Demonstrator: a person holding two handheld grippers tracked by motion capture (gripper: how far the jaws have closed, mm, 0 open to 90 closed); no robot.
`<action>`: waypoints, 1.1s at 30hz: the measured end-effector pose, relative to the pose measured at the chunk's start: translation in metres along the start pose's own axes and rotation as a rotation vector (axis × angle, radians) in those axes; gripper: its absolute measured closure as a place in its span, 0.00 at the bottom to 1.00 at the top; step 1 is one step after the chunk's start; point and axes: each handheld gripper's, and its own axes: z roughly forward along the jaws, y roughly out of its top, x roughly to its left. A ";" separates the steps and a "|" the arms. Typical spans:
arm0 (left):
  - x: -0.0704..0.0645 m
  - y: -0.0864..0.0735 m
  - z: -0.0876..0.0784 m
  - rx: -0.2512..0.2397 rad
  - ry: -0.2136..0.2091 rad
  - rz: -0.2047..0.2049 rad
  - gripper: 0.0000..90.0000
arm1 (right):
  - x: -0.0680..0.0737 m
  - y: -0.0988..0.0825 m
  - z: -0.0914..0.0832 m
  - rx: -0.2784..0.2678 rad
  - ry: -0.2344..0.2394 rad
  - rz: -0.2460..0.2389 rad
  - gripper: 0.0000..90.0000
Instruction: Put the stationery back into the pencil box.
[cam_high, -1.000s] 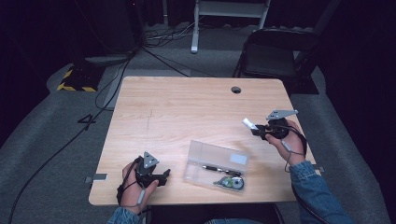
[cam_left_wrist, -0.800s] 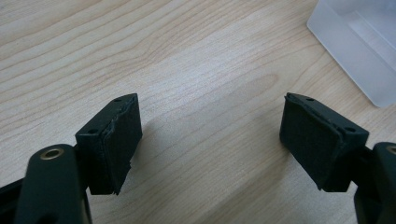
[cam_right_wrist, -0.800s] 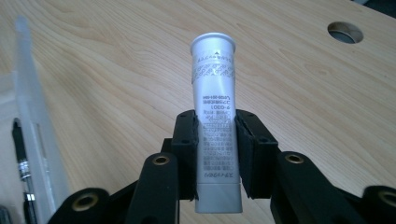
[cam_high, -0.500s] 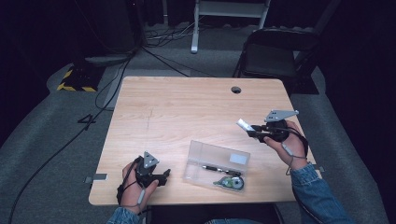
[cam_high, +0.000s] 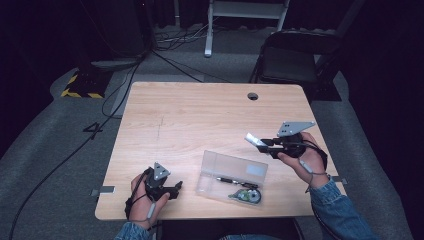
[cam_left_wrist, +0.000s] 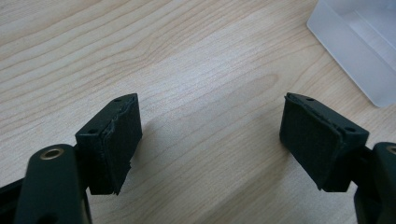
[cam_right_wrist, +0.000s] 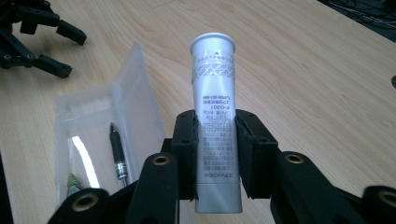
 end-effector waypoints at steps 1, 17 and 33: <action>0.000 0.000 0.000 0.000 0.000 -0.001 0.24 | 0.001 0.000 0.000 0.000 0.004 -0.001 0.79; 0.000 0.000 0.000 0.000 0.000 0.000 0.24 | 0.031 0.011 0.007 0.015 0.106 -0.069 0.79; 0.000 0.000 0.000 0.000 -0.001 0.000 0.24 | 0.056 0.019 0.016 0.044 0.191 -0.148 0.79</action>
